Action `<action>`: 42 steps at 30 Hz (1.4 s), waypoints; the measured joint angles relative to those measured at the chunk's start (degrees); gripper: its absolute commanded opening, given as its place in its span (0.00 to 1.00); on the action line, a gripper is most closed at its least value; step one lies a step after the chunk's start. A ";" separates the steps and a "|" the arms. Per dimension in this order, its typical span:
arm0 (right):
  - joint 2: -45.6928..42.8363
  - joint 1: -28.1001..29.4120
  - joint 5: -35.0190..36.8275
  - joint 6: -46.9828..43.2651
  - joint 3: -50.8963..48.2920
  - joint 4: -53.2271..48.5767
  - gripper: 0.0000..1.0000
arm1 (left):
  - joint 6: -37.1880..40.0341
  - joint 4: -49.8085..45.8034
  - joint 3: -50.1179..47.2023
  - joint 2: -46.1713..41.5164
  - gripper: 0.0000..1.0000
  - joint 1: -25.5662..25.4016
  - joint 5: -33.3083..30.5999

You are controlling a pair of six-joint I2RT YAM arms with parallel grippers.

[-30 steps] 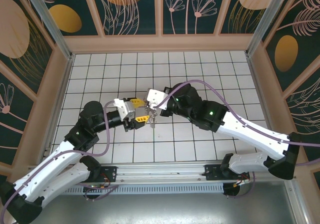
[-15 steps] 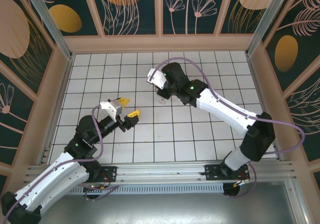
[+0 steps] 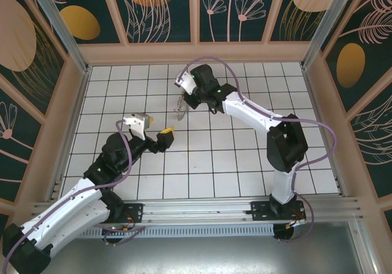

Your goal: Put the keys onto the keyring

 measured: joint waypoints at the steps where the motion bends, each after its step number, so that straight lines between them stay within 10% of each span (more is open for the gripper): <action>1: 0.42 -0.15 -0.17 0.42 -0.02 0.13 0.00 | -0.39 -0.17 0.00 0.00 0.98 0.00 -0.46; 42: -20.87 -4.76 -0.31 39.34 -56.22 25.77 0.11 | -0.02 4.42 4.39 12.22 0.99 0.00 1.70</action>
